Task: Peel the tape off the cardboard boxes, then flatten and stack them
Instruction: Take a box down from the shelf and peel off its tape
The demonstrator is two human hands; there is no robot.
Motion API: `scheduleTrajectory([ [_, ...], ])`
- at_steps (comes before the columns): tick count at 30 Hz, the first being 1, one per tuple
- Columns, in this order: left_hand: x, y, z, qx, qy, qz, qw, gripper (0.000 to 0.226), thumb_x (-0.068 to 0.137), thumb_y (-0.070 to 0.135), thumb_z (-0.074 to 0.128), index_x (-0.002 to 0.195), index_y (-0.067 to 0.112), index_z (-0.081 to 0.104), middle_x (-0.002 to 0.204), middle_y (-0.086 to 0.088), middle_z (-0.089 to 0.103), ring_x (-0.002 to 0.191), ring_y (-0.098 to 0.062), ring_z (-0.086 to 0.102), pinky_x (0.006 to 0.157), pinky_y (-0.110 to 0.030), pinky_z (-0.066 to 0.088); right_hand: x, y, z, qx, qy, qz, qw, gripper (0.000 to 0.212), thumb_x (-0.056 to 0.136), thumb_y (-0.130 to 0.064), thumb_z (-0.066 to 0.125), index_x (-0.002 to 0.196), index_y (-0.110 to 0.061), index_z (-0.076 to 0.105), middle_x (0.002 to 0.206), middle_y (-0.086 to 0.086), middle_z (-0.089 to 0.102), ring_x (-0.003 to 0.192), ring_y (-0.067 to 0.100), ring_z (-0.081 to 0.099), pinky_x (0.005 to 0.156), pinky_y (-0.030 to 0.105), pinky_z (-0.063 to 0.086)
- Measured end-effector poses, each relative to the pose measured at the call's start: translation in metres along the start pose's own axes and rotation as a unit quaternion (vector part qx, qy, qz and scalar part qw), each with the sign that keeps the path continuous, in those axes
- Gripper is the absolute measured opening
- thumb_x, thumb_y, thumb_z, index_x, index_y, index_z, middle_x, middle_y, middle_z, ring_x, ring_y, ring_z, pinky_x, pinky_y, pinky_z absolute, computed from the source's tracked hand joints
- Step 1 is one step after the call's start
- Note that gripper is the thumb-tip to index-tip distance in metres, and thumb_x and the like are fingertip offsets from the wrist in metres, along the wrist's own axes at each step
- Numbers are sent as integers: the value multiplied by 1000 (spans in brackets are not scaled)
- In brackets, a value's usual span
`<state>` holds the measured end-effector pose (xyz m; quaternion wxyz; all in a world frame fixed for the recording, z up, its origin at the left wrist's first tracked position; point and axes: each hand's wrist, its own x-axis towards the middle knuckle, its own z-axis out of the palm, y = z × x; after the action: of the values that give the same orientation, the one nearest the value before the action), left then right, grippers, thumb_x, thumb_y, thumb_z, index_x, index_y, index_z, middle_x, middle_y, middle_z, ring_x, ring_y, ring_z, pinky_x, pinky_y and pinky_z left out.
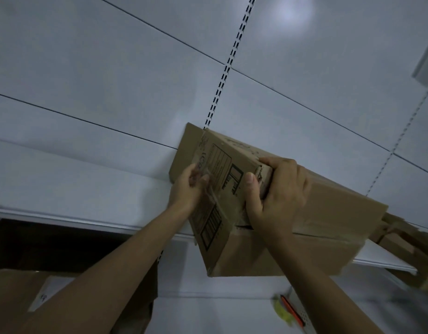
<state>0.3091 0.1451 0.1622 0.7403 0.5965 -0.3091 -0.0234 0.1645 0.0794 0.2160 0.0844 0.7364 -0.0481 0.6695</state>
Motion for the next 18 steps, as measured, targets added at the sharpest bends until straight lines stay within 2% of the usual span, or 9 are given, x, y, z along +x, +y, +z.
scheduleTrajectory([
  [3,8,7,8,-5,54,-24,998,17,93,24,57,108,17,63,106,0,63,101,-16,58,85,-28,45,1,-1,-1,-2,-1,-1,1000,37,86,-42,46,94,-10,63,87,3,57,84,17,48,80,29,30],
  [7,22,4,8,-33,78,-76,993,6,89,24,63,92,20,62,104,-9,67,100,-29,63,92,-46,50,1,-1,-2,-4,-8,1,1000,38,85,-42,47,96,-9,64,88,3,57,86,16,46,81,29,31],
  [9,27,4,7,-15,73,-83,994,7,89,22,63,82,20,62,101,-15,68,99,-33,63,91,-47,51,0,-1,-2,-7,-11,2,1000,38,85,-42,47,96,-10,64,88,3,57,87,16,46,81,28,30],
  [12,32,7,6,6,46,-93,995,15,93,20,58,86,8,64,104,-24,66,104,-39,60,89,-44,49,0,-1,-2,-6,-16,3,1000,38,85,-43,46,98,-11,63,90,3,57,88,17,46,82,29,30],
  [15,33,5,7,37,33,-80,996,23,96,21,53,92,1,64,105,-24,65,103,-38,59,85,-39,48,0,0,-1,-8,-20,1,1000,38,86,-43,45,98,-11,62,92,4,57,88,18,47,82,31,32],
  [18,30,3,8,37,36,-78,996,24,97,24,51,99,3,61,106,-22,64,102,-35,59,85,-36,47,-1,-1,-1,-8,-19,6,1000,39,86,-43,44,98,-10,62,92,5,57,88,20,48,82,33,33],
])
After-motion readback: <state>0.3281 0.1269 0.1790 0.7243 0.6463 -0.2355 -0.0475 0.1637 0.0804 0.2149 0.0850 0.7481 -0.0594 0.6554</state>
